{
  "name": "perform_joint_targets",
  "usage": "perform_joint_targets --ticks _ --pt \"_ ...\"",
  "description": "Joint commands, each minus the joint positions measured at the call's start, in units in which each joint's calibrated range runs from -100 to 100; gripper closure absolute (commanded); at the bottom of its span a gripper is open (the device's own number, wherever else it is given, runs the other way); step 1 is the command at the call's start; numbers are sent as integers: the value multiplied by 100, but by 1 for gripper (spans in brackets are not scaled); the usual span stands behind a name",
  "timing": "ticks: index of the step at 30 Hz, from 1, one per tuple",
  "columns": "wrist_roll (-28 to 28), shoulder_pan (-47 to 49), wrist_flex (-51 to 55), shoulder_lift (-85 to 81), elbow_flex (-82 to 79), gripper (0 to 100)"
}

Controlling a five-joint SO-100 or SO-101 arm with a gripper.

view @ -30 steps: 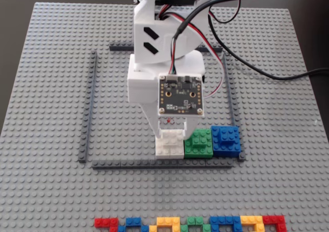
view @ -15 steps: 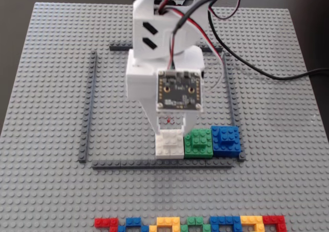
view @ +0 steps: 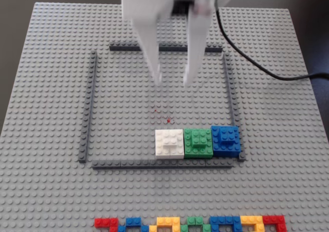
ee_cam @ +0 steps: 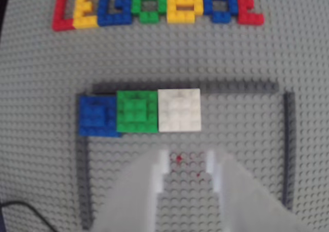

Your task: Grab the cube and place it into the grid

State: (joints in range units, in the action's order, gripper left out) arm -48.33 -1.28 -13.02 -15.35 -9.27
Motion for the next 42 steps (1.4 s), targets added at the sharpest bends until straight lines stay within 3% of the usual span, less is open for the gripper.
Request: perform_joint_targets --ticks 1,20,42 --pt "-68 43 266 -1595 -75 98" --pt "-151 -112 -164 -5825 -4062 100" --pt "-39 21 -863 -8207 -7596 100"
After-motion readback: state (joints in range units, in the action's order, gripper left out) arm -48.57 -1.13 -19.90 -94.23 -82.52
